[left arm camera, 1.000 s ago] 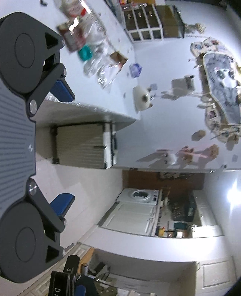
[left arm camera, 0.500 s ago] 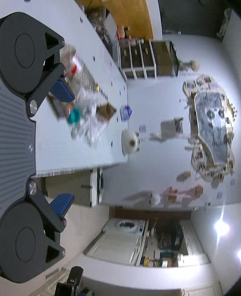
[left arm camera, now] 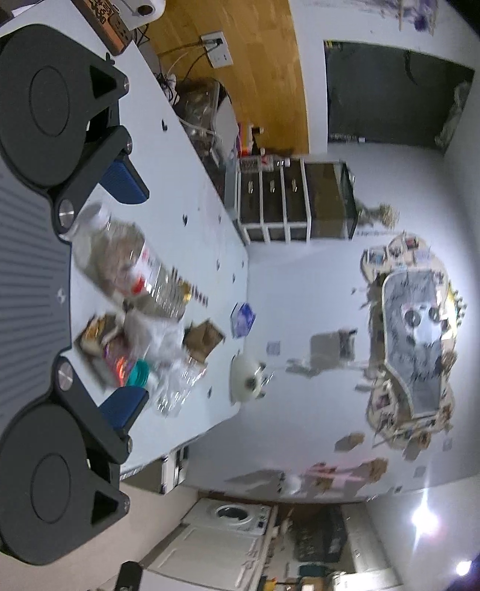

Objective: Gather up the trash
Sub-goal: 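Move both open tools back over the table toward the remaining trash, then grasp the clear plastic bottle with the left tool while the right tool grasps the red cigarette pack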

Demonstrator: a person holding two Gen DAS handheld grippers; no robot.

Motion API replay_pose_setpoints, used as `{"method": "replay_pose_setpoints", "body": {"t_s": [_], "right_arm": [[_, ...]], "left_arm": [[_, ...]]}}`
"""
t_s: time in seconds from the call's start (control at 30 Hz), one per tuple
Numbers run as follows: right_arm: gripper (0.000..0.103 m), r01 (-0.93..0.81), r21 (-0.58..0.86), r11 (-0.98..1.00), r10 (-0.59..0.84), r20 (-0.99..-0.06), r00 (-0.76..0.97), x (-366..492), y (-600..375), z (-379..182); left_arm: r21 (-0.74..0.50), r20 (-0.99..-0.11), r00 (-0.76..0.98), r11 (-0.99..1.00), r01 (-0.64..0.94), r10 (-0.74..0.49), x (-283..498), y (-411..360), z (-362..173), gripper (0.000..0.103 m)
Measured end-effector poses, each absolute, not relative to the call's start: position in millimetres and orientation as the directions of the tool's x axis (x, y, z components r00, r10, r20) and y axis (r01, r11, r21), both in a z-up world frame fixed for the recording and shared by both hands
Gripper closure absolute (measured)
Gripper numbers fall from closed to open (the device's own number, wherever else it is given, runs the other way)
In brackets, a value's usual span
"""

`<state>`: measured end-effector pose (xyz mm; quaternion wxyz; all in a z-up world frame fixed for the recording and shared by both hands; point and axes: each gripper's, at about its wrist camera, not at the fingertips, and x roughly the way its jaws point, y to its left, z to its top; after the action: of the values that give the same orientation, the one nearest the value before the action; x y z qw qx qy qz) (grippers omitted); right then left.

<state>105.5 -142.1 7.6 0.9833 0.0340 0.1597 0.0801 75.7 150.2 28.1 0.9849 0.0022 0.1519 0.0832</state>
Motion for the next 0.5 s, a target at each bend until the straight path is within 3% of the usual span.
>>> {"method": "replay_pose_setpoints", "body": {"t_s": [0.27,0.5], "right_arm": [[0.0,-0.282,0.111,0.953,0.303,-0.304,0.903,130,-97,-4],[0.0,-0.396,0.064,0.916,0.389,-0.381,0.839,170,-48,-11]], "left_arm": [[0.063,-0.34,0.931,0.991,-0.118,0.133,96,198,9,0.002],[0.086,-0.426,0.902,0.996,-0.037,0.071,132,228,-19,0.025]]}}
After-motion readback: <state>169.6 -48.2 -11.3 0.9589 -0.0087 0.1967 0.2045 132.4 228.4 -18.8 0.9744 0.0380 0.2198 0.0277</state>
